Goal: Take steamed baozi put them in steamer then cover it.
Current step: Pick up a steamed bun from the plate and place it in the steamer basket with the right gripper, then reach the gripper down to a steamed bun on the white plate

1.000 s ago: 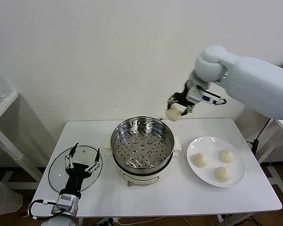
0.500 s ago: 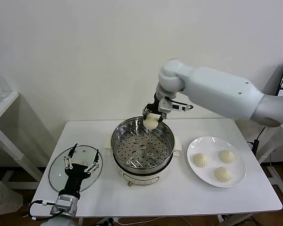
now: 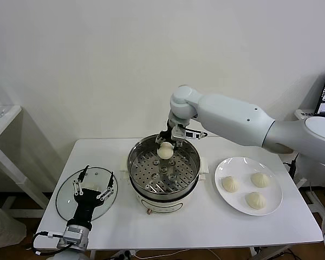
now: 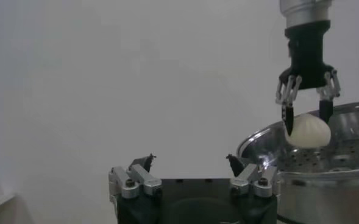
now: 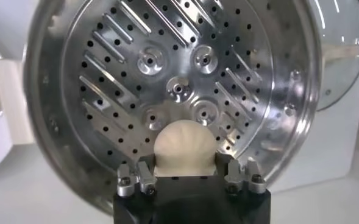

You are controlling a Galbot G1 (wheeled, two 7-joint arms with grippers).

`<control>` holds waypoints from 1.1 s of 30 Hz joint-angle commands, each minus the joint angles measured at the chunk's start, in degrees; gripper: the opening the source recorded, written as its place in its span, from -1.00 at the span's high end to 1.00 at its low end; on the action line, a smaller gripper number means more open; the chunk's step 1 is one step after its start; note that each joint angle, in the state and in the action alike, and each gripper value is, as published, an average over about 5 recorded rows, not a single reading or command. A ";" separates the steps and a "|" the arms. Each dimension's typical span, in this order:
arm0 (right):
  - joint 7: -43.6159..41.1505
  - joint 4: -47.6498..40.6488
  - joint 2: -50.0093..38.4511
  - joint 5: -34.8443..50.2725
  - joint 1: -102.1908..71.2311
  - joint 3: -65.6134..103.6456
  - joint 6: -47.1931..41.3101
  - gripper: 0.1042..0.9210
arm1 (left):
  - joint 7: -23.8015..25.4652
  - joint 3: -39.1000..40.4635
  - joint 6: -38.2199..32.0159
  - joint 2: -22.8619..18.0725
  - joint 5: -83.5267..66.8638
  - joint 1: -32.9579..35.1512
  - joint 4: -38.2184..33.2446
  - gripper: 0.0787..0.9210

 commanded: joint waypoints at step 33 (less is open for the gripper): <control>-15.81 17.67 -40.59 32.43 3.61 0.06 -48.96 -0.76 | 0.16 1.26 -0.31 0.64 0.78 0.65 -1.47 -0.77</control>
